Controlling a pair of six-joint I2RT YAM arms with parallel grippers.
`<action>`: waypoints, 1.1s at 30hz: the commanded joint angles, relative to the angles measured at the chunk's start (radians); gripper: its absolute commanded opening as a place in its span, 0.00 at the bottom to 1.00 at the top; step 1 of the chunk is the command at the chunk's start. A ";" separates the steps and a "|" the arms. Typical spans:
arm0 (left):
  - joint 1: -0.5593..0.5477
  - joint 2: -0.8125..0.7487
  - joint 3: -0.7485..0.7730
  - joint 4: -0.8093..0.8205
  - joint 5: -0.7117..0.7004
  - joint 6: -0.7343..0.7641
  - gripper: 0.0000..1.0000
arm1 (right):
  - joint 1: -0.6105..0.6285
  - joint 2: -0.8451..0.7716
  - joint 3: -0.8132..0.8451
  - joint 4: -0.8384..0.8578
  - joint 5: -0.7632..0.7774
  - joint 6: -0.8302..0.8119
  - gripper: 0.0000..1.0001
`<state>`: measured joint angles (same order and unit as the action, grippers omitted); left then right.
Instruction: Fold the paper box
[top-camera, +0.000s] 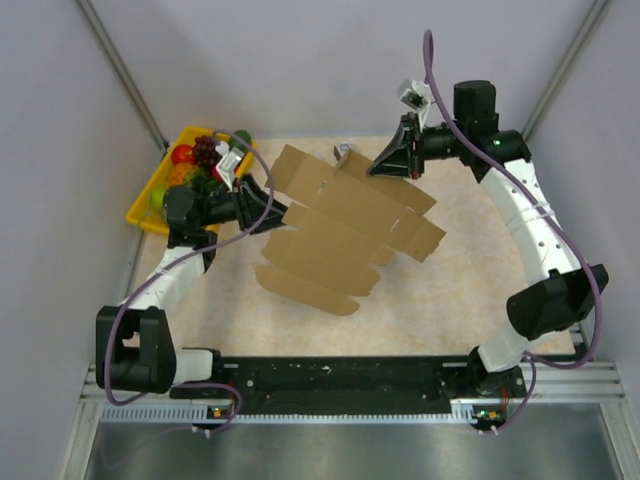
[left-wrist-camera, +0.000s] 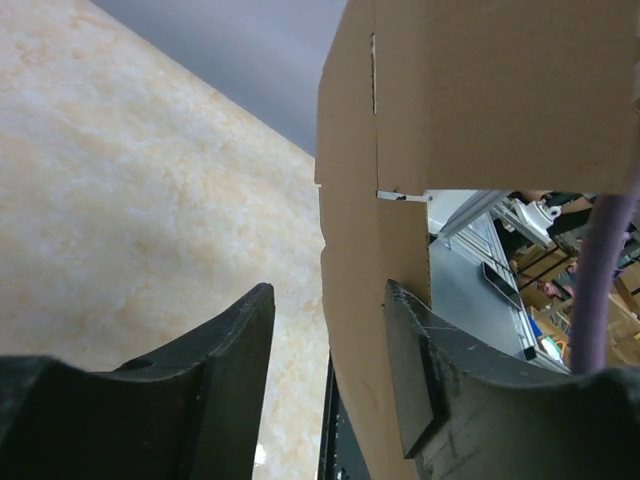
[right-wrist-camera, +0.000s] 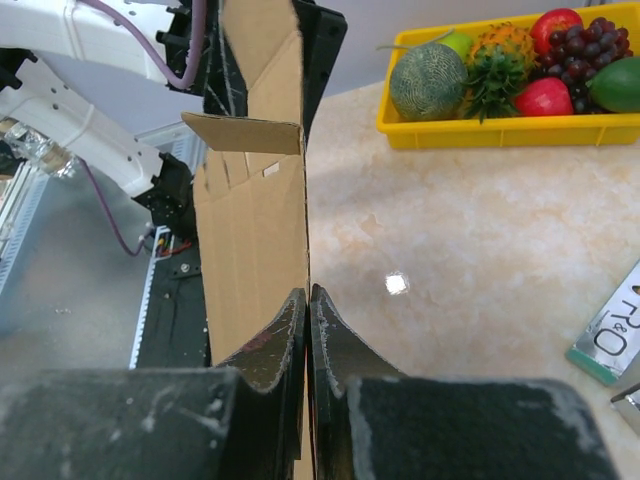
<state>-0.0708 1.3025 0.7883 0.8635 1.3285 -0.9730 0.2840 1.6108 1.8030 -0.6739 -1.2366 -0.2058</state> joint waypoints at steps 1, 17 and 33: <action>0.000 -0.003 -0.017 0.281 0.040 -0.151 0.56 | -0.016 -0.003 0.033 0.057 -0.020 0.011 0.00; -0.043 0.144 0.014 0.795 -0.052 -0.624 0.76 | -0.029 -0.028 -0.022 0.151 -0.035 0.063 0.00; -0.092 0.023 -0.012 0.401 -0.086 -0.337 0.86 | -0.017 -0.071 -0.111 0.198 0.042 0.072 0.00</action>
<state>-0.1654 1.4128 0.7700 1.2854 1.2617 -1.4189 0.2600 1.5948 1.6951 -0.5163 -1.2106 -0.1272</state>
